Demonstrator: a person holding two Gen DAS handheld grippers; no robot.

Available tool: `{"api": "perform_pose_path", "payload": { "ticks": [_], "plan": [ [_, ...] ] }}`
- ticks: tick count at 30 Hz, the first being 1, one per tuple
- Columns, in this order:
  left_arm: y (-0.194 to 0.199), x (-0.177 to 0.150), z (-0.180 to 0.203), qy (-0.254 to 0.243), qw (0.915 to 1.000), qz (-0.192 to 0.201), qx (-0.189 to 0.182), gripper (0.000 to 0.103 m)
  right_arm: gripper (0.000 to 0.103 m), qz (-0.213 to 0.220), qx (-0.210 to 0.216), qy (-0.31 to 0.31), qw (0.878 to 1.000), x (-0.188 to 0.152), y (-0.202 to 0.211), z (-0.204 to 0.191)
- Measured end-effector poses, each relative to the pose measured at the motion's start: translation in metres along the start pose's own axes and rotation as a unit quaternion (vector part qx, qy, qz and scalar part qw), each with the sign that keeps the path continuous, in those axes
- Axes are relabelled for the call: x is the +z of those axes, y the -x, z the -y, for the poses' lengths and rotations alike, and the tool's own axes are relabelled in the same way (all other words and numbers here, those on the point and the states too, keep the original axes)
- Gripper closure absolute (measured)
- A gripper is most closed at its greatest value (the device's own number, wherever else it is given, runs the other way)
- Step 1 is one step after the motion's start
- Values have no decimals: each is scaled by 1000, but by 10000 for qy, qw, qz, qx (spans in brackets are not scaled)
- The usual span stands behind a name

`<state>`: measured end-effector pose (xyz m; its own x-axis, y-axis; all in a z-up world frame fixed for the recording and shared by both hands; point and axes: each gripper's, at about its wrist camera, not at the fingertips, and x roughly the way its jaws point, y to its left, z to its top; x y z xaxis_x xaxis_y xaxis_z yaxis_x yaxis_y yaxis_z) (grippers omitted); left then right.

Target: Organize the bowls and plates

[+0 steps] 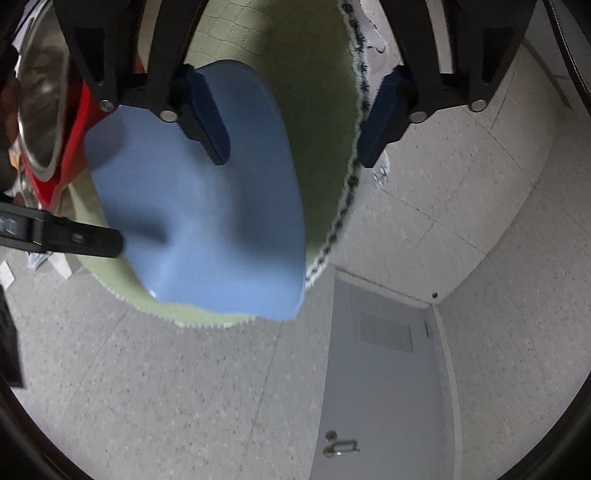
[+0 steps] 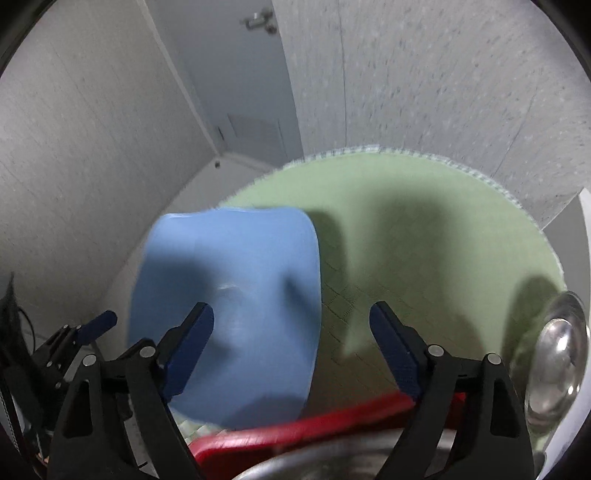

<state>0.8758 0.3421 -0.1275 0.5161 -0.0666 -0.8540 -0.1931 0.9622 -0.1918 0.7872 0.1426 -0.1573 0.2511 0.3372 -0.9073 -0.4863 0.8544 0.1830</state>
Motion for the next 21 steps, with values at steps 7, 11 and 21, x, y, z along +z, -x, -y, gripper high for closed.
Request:
{"api": "perform_pose_path", "payload": {
  "ticks": [7,11,21],
  "plan": [
    [-19,13,-12,11,9989,-199,-413,82,65,-525,177,45,9985,1,-34,-3],
    [-17,23,-22,27,9995,15,-321,83,68,-345,267,135,9990,1,-25,-7],
    [54,34,-28,32,9955,904,-293,84,68,515,428,330,9972,11,38,-30]
  ]
}}
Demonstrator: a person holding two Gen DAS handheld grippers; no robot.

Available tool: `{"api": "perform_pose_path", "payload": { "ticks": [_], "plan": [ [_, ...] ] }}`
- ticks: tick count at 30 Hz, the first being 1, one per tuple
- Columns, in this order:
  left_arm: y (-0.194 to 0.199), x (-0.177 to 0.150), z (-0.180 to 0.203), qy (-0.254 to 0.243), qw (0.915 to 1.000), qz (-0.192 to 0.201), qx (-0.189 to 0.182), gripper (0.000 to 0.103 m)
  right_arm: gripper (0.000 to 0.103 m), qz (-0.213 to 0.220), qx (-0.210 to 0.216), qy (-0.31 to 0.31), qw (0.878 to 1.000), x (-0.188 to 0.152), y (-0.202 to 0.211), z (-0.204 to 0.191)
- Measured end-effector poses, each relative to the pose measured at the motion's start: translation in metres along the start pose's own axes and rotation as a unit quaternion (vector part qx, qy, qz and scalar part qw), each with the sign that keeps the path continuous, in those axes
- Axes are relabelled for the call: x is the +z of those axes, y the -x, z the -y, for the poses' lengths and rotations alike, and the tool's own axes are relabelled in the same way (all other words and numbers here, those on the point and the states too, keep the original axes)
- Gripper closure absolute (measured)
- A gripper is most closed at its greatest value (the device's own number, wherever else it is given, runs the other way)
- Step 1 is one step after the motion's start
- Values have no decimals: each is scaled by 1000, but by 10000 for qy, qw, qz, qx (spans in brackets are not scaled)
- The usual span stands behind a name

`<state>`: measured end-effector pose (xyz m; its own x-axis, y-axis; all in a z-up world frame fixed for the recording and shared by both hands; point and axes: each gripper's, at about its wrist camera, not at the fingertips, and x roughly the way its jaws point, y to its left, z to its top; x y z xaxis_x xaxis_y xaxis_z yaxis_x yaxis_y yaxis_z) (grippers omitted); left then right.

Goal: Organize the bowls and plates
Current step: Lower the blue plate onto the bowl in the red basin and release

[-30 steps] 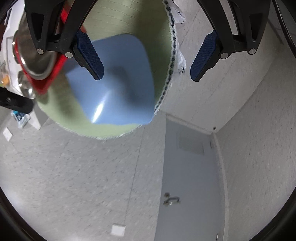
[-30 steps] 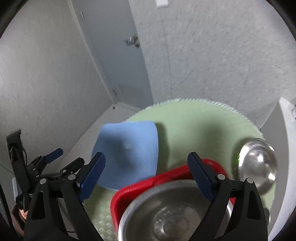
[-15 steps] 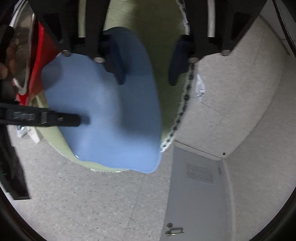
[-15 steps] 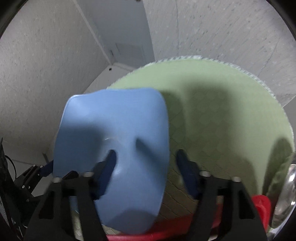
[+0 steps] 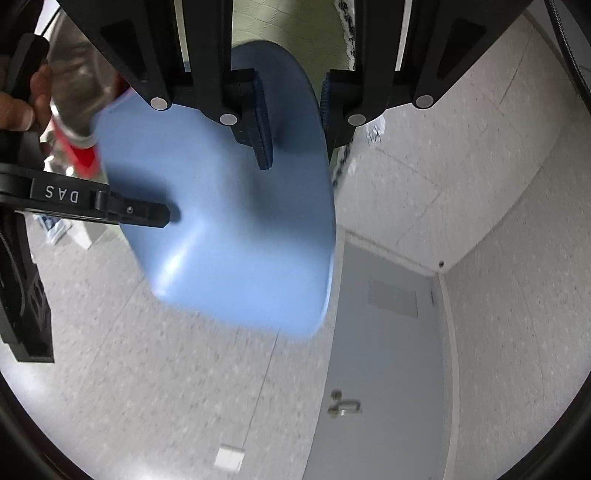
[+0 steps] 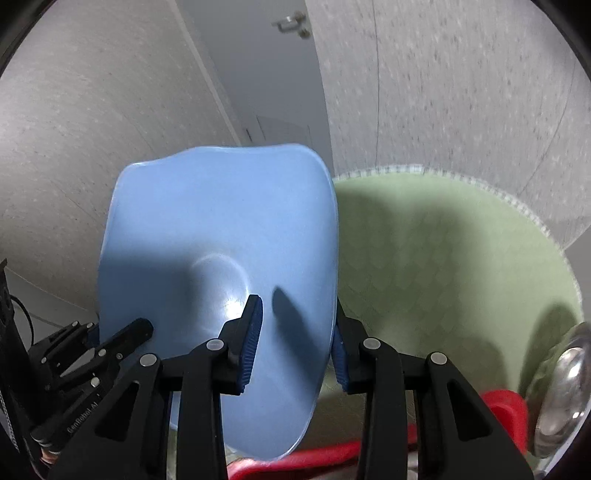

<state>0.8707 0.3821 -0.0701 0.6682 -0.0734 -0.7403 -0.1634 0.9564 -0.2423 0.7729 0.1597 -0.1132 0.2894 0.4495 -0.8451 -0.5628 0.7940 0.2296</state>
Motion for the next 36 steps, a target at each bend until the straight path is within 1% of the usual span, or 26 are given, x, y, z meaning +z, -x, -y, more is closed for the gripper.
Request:
{"api": "perform_pose_path", "payload": {
  "ticks": [1,3,4,6,11,15,20,22,23,24,26,29,30,36],
  "plan": [
    [9,0,1,-5,10000,65,-67,82,68,104,15,9,9999,-1,13,-2],
    [24,-1,7,-27,9997,147,-196,85,68,258,-84,24,9996,-4,30,-7],
    [36,-5,15,-171,9993,280,-186,85,68,358,-107,42,9993,-7,41,-7],
    [48,-11,28,-362,9982,408,-231,85,68,505,-170,7,9986,-17,64,-5],
    [67,-33,60,-773,9941,368,-669,85,68,802,-408,-288,9955,-54,111,21],
    [65,-58,81,-1156,9889,119,-927,85,68,831,-608,-636,9926,-91,131,45],
    [57,-75,100,-1476,9825,-193,-1117,85,68,688,-779,-1102,9885,-138,136,71],
    [37,-68,117,-1580,9805,-317,-1126,85,68,613,-798,-1253,9870,-155,136,77],
    [32,-68,119,-1606,9799,-365,-1128,85,68,568,-809,-1328,9862,-160,133,80],
    [24,-58,124,-1626,9793,-404,-1133,85,68,530,-829,-1372,9856,-165,132,82],
    [17,-55,135,-1701,9781,-466,-1109,85,68,448,-847,-1472,9845,-177,128,83],
    [14,-53,143,-1770,9767,-538,-1089,85,68,368,-853,-1558,9834,-187,123,88],
    [10,-54,151,-1789,9764,-555,-1078,85,66,342,-846,-1570,9834,-190,122,88],
    [0,-65,166,-1872,9750,-667,-989,85,66,224,-1026,-1531,9826,-200,114,84]
  ]
}}
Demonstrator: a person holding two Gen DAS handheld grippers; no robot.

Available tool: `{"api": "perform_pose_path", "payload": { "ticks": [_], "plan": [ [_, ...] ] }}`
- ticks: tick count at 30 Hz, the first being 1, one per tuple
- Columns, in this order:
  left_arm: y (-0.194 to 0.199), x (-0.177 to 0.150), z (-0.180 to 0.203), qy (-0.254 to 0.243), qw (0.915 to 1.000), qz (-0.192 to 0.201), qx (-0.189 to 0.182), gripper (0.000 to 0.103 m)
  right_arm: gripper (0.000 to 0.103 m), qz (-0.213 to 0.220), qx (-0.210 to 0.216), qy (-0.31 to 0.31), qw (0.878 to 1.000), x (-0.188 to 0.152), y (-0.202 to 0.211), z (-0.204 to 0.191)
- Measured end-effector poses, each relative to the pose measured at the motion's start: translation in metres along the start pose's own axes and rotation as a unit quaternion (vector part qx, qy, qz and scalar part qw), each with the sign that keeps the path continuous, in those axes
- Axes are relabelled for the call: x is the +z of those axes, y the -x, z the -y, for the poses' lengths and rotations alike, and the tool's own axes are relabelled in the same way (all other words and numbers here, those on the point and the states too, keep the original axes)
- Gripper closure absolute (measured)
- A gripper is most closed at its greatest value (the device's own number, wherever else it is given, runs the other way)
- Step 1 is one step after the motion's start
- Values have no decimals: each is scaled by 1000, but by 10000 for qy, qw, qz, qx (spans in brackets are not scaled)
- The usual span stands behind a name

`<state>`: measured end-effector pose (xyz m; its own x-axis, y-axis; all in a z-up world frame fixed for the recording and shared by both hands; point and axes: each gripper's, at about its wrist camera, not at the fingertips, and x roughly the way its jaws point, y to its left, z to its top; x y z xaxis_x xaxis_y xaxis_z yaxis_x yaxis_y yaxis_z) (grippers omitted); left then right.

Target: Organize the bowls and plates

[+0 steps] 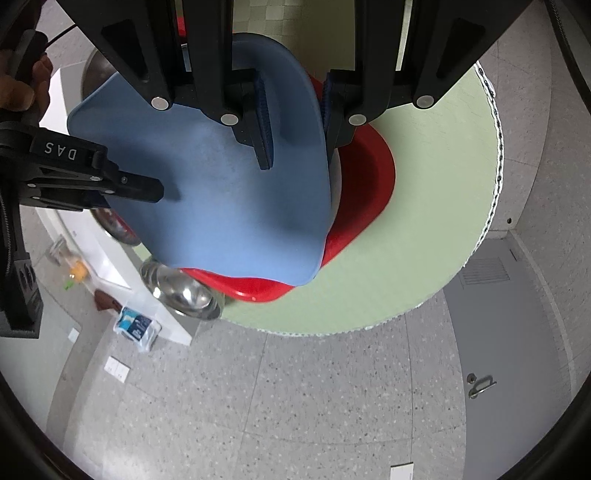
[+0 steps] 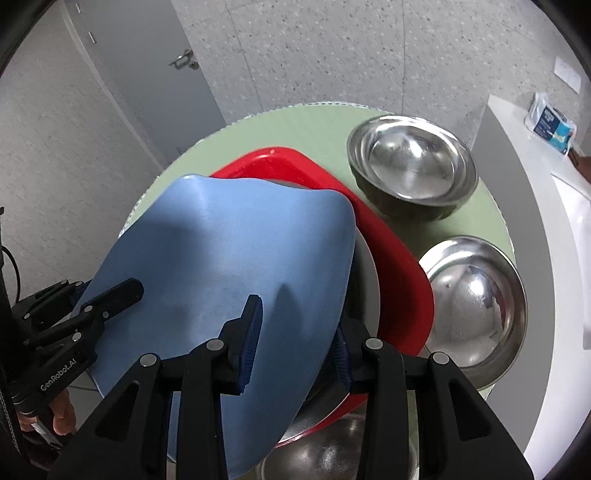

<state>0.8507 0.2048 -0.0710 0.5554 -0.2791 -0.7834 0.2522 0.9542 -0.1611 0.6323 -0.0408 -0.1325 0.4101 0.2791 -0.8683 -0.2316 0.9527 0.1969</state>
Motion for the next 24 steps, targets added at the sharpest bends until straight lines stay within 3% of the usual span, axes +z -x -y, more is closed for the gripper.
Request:
{"api": "perform_pose_path", "payload": {
  "ticks": [4,10,12,16,18,24],
  "plan": [
    [-1,-3,2,-21,10000,36,7,85,63,-17,-56,46,10000,-3,-2,-2],
    [-2,-5,4,-80,9999,47,55,77,45,31,-47,118,9999,-7,3,-6],
    [-1,-7,3,-95,9999,47,89,67,40,93,-69,138,9998,-8,8,-9],
    [3,-8,5,-103,9999,60,106,50,39,213,5,123,9997,-8,19,-9],
    [8,-8,4,-112,9997,118,182,34,39,263,25,104,9996,-7,25,-6],
    [35,9,6,-44,9974,557,444,19,30,691,-10,-85,9976,-1,62,19]
  ]
}}
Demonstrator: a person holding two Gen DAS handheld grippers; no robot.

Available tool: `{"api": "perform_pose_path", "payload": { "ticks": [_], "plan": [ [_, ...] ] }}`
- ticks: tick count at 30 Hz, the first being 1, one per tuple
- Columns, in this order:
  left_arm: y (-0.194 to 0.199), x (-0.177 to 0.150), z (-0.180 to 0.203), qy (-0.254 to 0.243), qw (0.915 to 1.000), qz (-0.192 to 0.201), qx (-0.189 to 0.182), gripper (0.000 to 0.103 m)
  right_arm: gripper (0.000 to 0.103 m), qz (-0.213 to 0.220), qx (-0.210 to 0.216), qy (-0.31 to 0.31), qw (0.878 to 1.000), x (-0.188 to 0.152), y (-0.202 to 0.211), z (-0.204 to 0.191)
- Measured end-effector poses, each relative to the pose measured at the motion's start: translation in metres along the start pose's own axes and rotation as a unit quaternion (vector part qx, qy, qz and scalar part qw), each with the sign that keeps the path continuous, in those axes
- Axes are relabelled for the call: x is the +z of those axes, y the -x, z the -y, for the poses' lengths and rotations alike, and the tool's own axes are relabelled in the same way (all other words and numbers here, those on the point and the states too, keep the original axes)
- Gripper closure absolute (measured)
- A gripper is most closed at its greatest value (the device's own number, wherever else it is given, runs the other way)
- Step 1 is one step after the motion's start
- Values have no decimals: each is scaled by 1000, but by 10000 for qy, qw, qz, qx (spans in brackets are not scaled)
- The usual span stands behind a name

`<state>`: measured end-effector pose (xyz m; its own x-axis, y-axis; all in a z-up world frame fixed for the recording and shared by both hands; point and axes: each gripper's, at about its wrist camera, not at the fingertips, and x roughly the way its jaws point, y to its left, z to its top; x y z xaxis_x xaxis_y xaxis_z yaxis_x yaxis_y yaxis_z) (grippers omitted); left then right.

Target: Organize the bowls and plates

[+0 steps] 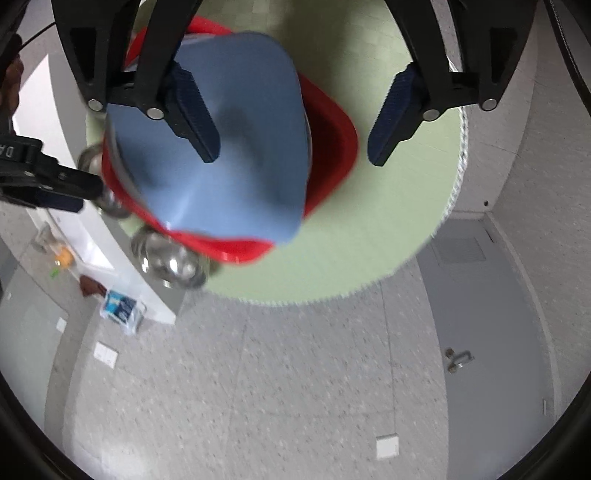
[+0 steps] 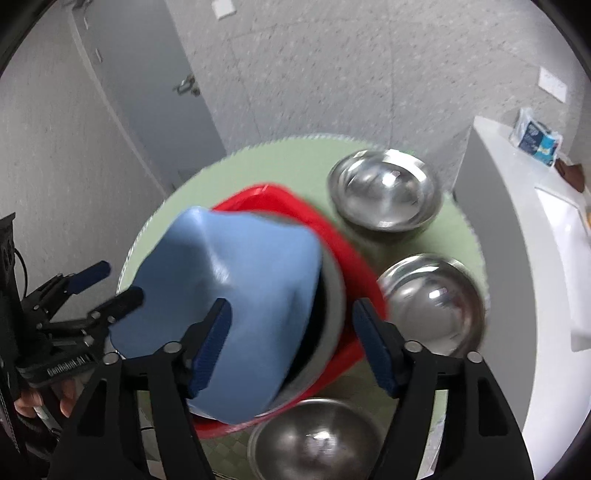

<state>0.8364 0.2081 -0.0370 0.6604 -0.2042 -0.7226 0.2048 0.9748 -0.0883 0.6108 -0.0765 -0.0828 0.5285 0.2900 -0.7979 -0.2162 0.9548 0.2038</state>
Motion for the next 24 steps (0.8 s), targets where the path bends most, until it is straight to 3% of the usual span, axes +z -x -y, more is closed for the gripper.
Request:
{"api": "perform_pose_path", "payload": {
  "ticks": [4,12,18,24],
  "plan": [
    [11,20,18,-36,9996,244,-126,13,28,310,-68,-184,9993,10,22,25],
    [-5,63,72,-351,9982,108,-478,7,24,549,-179,-556,9968,41,30,89],
    [-43,104,105,-514,9971,-304,-461,5,24,452,-77,-750,9961,63,9,127],
    [-110,148,124,-493,9945,-851,-352,5,24,139,97,-894,9959,83,-35,154]
  ]
}}
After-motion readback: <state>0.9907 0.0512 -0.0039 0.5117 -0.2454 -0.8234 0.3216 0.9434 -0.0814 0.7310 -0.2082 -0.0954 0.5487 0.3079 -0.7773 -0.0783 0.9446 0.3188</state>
